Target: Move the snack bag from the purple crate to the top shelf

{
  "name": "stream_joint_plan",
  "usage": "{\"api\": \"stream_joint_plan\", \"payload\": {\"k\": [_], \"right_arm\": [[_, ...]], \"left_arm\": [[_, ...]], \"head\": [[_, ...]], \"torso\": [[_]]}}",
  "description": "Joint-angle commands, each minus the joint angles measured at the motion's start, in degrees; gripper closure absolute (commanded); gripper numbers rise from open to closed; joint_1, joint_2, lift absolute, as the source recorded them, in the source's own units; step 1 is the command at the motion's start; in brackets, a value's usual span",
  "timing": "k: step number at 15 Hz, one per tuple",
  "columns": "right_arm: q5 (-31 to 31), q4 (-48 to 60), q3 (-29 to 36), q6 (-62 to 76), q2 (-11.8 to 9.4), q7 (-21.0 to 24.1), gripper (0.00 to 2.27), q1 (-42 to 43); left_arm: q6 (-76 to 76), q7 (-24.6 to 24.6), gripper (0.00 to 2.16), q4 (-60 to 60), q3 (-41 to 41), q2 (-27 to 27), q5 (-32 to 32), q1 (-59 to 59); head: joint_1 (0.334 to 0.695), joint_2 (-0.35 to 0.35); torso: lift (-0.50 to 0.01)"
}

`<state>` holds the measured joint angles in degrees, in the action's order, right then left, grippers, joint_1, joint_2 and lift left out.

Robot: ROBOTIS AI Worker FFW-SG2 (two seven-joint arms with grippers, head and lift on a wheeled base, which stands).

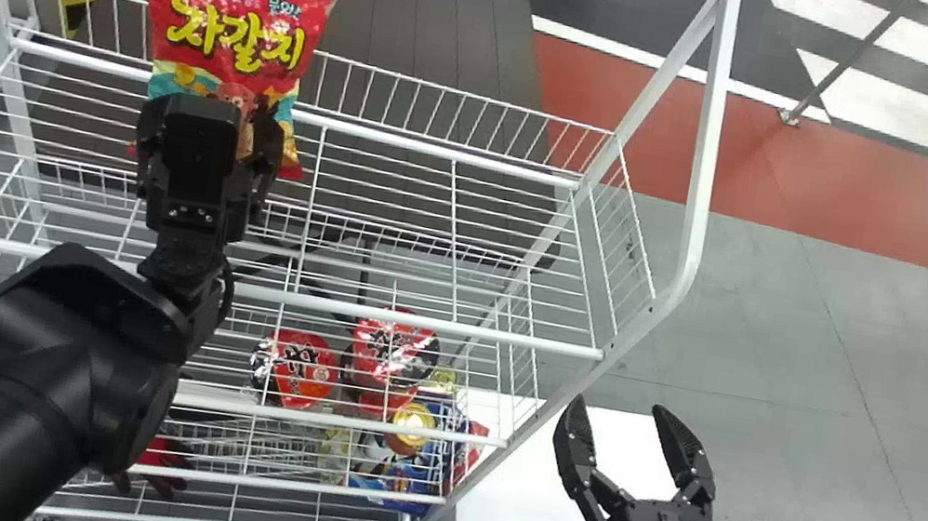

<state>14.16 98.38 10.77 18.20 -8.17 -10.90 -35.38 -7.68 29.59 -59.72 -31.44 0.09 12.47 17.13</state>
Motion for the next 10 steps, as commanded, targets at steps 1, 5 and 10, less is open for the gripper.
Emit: {"api": "stream_joint_plan", "payload": {"k": [1,5,10], "right_arm": [[-0.10,-0.64,-0.13,-0.06,0.09,0.00,0.17,0.49],[-0.28,-1.70,-0.66,-0.06,0.00,0.00,0.17,1.37],[-0.63,-2.93,-0.83,-0.06,-0.09,0.00,0.17,2.25]], "left_arm": [[-0.09,-0.06,0.59,0.21,-0.03,-0.24,-0.08,0.10],[-1.32,0.64,1.00,0.57,-0.29,-0.24,-0.17,0.10],[-4.31,3.19,1.00,-0.22,-0.90,-0.24,-1.49,-1.92]], "head": [[0.695,-0.290],[0.695,-0.288],[0.695,-0.282]], "torso": [[0.000],[0.000],[0.000]]}}
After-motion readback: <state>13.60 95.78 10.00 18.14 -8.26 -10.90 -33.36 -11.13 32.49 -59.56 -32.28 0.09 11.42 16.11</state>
